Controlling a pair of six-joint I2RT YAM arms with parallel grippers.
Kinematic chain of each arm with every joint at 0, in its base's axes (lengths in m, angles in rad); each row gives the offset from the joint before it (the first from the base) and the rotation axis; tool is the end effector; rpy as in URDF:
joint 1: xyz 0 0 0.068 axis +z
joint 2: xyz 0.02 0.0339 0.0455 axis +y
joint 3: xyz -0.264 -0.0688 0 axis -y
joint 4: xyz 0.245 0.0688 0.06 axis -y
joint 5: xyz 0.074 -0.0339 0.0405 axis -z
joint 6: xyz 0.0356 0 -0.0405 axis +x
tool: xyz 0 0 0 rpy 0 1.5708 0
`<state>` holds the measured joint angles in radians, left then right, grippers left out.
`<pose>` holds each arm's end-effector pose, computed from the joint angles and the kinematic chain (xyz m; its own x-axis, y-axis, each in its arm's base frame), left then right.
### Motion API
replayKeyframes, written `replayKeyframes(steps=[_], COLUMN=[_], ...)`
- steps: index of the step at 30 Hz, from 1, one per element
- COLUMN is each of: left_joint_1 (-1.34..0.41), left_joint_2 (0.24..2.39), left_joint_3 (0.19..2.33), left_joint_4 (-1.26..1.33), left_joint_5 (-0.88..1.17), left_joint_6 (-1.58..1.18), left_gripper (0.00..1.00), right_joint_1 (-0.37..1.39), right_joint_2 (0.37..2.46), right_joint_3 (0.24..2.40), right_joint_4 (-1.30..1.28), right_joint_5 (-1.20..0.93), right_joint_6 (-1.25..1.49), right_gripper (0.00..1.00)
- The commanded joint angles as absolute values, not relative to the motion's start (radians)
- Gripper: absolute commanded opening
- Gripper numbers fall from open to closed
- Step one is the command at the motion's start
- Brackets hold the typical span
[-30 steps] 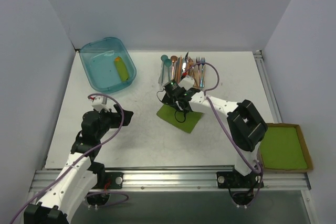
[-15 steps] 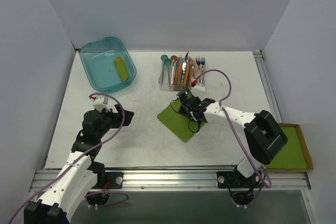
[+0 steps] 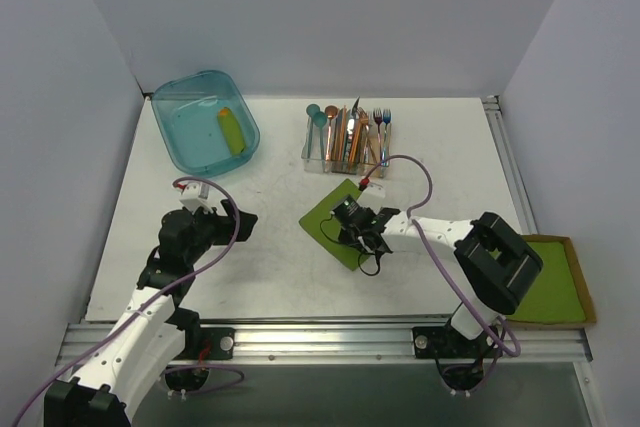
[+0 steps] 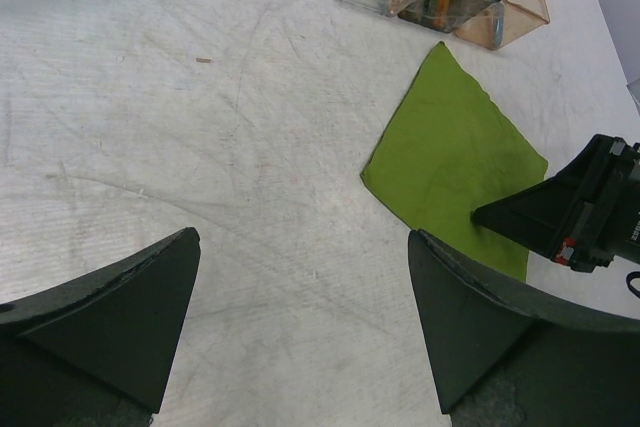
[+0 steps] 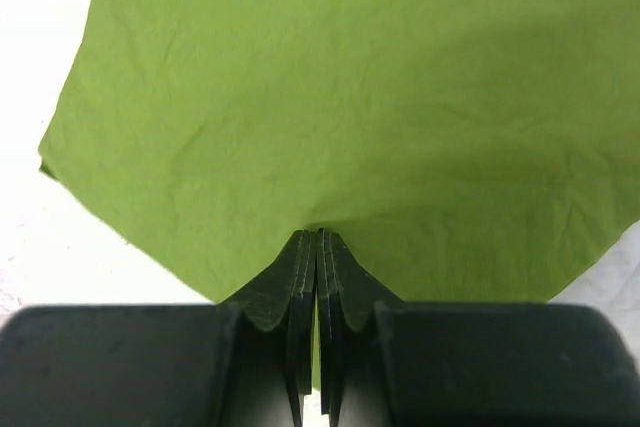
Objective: Place the utensils on the paper napkin and roll it up
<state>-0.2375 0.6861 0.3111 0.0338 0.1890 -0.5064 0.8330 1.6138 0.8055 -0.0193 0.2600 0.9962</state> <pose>0.1621 -0.0461 0.2104 -0.4800 -0.3740 -0.7936 0.1948 0.8366 -0.5120 0.2202 0.2286 0.1617 -0.7712 0.3576 -0.5266 0.0907 0.8806 0.4651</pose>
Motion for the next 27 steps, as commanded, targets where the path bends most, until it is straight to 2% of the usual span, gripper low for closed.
replayKeyframes(steps=[1,7,14,18,23,26,27], left_joint_1=[-0.245,-0.247,-0.25,-0.252,-0.253,-0.258,-0.258], left_joint_2=[0.687,0.686,0.686,0.683,0.684,0.686,0.686], left_joint_3=[0.359,0.359,0.359,0.362,0.36,0.359,0.36], left_joint_4=[0.078,0.072,0.069,0.069,0.071,0.074,0.074], left_joint_5=[0.183,0.178,0.173,0.172,0.173,0.172,0.172], left_joint_6=[-0.485,-0.485,-0.483,-0.482,-0.482,-0.482,-0.48], left_gripper=[0.94,0.94,0.94,0.94,0.94,0.94,0.94], right_joint_1=[0.885,0.968,0.968,0.925,0.804,0.744,0.732], right_joint_2=[1.618,1.672,1.684,1.622,1.589,1.594,1.601], right_joint_3=[0.804,0.839,0.908,0.943,1.044,1.121,1.152], right_joint_4=[-0.058,-0.028,-0.032,-0.023,-0.025,-0.02,-0.02], right_joint_5=[0.344,0.339,0.339,0.324,0.244,0.238,0.229], right_joint_6=[1.071,1.118,1.08,1.005,0.864,0.758,0.712], right_gripper=[0.0,0.0,0.0,0.09,0.16,0.27,0.33])
